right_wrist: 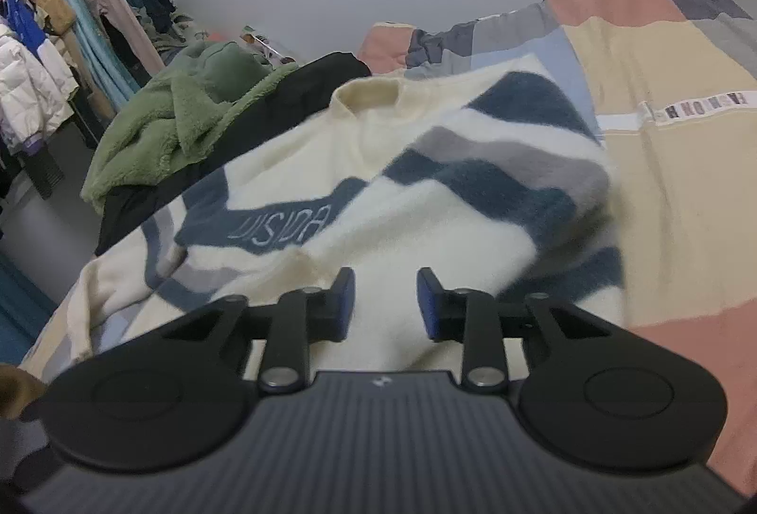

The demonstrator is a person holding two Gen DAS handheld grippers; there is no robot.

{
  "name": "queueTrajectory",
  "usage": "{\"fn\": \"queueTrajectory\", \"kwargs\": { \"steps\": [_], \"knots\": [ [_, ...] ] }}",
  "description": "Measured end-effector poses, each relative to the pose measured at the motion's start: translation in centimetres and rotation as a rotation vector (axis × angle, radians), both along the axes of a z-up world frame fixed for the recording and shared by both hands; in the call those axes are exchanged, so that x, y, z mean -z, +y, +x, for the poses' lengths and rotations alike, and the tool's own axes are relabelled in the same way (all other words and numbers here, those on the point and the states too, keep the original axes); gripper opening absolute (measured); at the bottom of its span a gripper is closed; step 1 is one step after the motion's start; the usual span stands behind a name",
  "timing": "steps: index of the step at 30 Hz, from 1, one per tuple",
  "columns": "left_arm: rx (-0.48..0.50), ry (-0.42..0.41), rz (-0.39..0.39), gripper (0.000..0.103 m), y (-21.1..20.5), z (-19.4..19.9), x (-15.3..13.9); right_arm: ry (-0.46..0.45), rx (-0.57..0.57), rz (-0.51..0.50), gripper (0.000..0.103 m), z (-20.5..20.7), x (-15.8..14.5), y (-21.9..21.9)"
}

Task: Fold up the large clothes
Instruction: 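Fold the held sleeve across the sweater body and open the right gripper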

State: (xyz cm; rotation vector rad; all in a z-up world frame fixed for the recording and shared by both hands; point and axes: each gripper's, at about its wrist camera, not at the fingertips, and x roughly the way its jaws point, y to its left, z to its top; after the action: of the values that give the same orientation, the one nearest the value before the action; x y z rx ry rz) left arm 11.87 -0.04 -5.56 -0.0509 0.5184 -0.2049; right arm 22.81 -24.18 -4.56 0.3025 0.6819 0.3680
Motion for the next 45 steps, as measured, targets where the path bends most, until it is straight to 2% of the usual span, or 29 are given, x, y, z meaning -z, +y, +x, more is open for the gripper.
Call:
{"fn": "queueTrajectory", "kwargs": {
  "steps": [3, 9, 19, 23, 27, 30, 35, 42, 45],
  "knots": [
    [0.022, -0.022, 0.036, 0.072, -1.2, 0.8, 0.1, 0.000, -0.022, -0.009, 0.031, 1.0, 0.6, 0.8],
    [0.047, -0.016, 0.214, 0.075, -4.0, 2.0, 1.9, 0.028, -0.007, -0.046, 0.030, 2.6, 2.3, 1.2],
    [0.085, -0.062, 0.297, 0.080, -5.2, 1.5, 2.3, 0.048, 0.012, -0.046, 0.027, 3.1, 2.9, 1.1],
    [0.039, -0.054, 0.334, 0.080, -5.3, 1.8, 2.8, 0.044, 0.012, -0.066, 0.028, 2.8, 2.9, 1.4],
    [0.036, -0.027, 0.330, 0.082, -4.7, 2.4, 3.6, 0.040, 0.011, -0.082, 0.028, 2.7, 3.0, 1.5],
    [0.033, -0.040, 0.349, 0.082, -5.0, 2.1, 3.8, 0.042, 0.013, -0.083, 0.028, 2.6, 3.0, 1.5],
    [-0.054, -0.060, 0.355, 0.084, -4.3, 1.6, 3.6, 0.032, 0.006, -0.114, 0.027, 2.1, 3.0, 1.7],
    [-0.161, -0.045, 0.291, 0.085, -2.5, 0.6, 2.2, 0.014, 0.000, -0.163, 0.027, 1.5, 3.1, 2.2],
    [-0.224, 0.004, 0.201, 0.085, -0.8, 0.3, 1.6, 0.009, 0.000, -0.171, 0.027, 1.3, 3.1, 2.3]
  ]
}}
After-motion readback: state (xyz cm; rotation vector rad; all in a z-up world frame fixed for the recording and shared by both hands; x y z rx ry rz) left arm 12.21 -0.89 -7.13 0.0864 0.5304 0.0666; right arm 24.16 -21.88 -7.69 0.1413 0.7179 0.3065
